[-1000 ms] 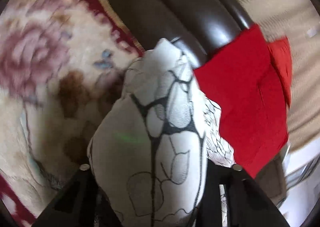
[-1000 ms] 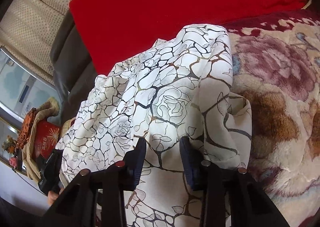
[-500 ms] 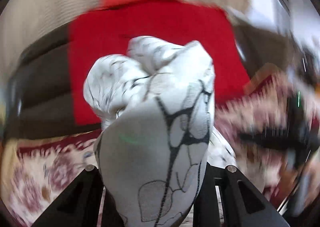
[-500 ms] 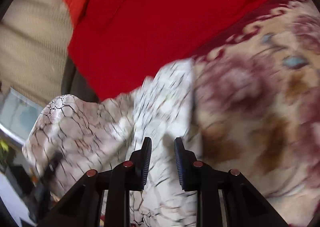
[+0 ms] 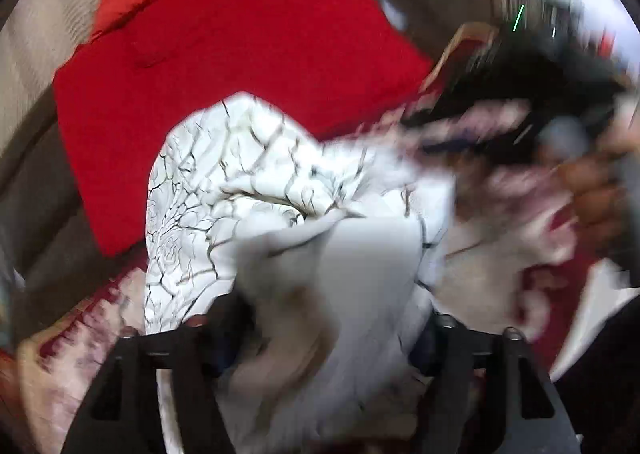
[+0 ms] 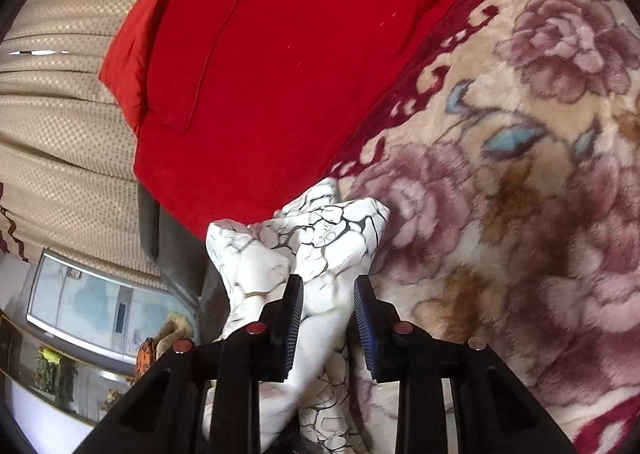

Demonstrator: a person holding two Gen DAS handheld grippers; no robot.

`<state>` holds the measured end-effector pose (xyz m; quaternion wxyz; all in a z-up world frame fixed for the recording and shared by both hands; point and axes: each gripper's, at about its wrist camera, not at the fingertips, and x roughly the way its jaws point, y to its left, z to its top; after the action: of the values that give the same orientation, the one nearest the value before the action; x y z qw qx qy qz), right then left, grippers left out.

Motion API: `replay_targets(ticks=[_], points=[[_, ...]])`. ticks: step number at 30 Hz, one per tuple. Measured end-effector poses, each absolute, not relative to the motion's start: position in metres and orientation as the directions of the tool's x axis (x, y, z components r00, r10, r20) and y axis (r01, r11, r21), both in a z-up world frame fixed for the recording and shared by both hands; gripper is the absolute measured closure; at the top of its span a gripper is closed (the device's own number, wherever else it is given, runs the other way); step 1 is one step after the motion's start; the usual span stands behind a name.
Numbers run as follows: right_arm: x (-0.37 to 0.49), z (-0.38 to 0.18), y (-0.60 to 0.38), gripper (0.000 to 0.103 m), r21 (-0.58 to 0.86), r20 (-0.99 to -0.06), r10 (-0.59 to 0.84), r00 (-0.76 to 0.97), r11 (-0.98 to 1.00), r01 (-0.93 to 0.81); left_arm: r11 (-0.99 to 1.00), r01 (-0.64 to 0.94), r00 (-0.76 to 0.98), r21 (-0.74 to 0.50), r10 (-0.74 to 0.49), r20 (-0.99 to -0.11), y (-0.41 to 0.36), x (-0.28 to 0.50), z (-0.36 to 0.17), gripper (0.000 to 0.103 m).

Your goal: Fold large clothes

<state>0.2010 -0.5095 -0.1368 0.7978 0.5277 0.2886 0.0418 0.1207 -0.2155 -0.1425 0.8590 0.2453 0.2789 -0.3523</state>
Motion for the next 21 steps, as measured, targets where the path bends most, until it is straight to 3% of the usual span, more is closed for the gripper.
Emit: replay_targets(ticks=[1,3,4,7,12,16,21], points=[[0.201,-0.136,-0.505,0.069,0.863,-0.426,0.376,0.823,0.443,0.245,0.638,0.755,0.573,0.152,-0.529,-0.626,-0.196,0.116,-0.13,0.032],[0.204,-0.139,-0.501,0.016,0.867,-0.428,0.387,0.817,0.432,0.25,0.65,0.759,0.553,0.043,-0.609,-0.568,-0.172,0.117,-0.116,0.024],[0.205,-0.139,-0.499,0.013,0.873,-0.415,0.382,0.826,0.421,0.244,0.664,0.748,0.563,0.013,-0.624,-0.542,-0.16,0.118,-0.111,0.02],[0.213,-0.137,-0.491,0.013,0.861,-0.432,0.354,0.829,0.435,0.263,0.737,0.676,0.632,-0.023,-0.594,-0.498,-0.133,0.14,-0.107,0.02],[0.234,-0.139,-0.478,0.013,0.83,-0.489,0.343,0.802,0.467,0.306,0.813,0.569,0.634,-0.126,-0.531,-0.562,-0.107,0.176,-0.14,0.02],[0.25,-0.124,-0.455,0.013,0.785,-0.523,0.346,0.779,0.552,0.282,0.779,0.6,0.547,-0.182,-0.565,-0.618,-0.106,0.177,-0.17,0.021],[0.259,-0.093,-0.414,0.013,0.705,-0.489,0.33,0.807,0.694,0.144,0.762,0.627,0.541,-0.161,-0.575,-0.614,-0.111,0.178,-0.177,0.021]])
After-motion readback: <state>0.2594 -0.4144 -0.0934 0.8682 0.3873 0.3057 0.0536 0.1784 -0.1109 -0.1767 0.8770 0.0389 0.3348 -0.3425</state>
